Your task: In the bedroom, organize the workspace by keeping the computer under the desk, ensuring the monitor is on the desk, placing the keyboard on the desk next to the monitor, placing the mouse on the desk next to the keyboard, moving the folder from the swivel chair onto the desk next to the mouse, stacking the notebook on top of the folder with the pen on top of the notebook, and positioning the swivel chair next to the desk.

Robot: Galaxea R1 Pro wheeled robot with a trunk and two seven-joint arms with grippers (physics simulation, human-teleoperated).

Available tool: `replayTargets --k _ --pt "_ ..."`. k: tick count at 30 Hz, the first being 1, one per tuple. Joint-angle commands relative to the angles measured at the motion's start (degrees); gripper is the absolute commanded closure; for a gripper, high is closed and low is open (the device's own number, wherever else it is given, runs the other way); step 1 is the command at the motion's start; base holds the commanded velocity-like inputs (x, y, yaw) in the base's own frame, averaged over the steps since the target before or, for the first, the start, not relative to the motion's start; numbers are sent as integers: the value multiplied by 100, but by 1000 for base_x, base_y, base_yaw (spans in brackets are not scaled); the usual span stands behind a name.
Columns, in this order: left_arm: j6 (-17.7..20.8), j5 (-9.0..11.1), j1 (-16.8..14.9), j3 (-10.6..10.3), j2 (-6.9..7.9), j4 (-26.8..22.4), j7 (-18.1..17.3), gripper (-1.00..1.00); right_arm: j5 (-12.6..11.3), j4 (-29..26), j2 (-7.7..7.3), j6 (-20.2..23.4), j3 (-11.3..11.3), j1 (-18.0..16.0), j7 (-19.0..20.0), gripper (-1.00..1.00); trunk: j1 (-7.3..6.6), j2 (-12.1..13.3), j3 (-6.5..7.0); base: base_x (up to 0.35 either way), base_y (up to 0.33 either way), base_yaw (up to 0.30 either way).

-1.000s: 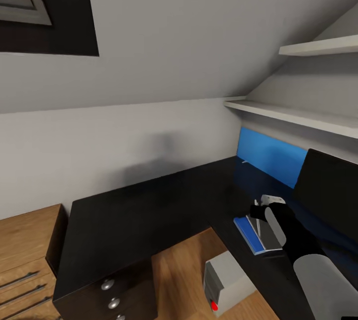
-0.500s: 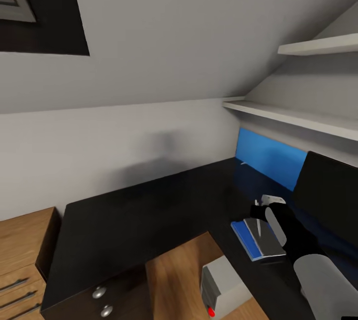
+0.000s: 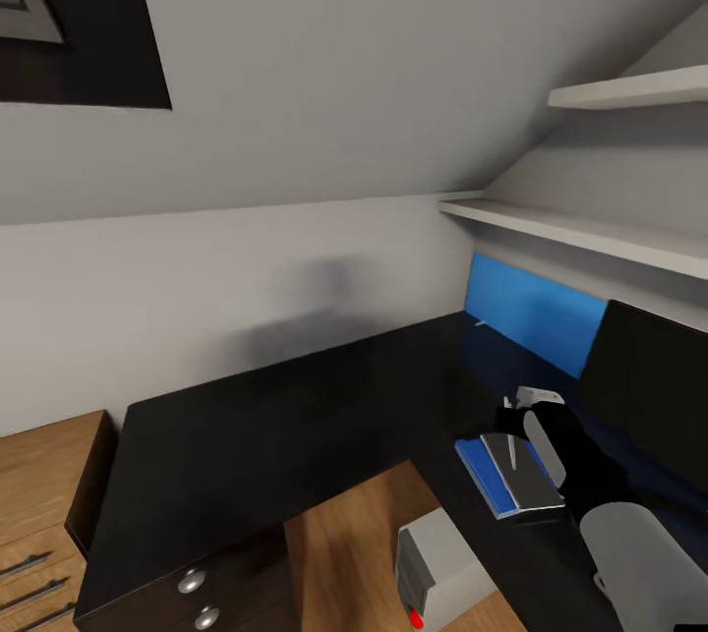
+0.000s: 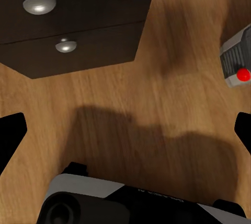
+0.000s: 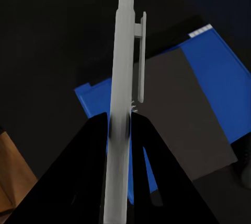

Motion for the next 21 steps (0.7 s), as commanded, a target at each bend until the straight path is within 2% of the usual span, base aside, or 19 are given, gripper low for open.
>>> replayTargets --k 1,8,21 --pt "22 19 -7 -28 7 -11 49 -100 -64 -5 -1 19 2 -3 -45 100 3 -11 -10 0 -59 0" --pt "22 19 -7 -30 7 -4 56 -100 -63 -1 -1 20 3 -2 -41 100 3 -11 -10 0 -134 0" --pt "22 19 -7 -30 7 -3 52 -100 -63 0 -2 17 -12 -2 -50 100 3 -11 -67 0 -10 0"
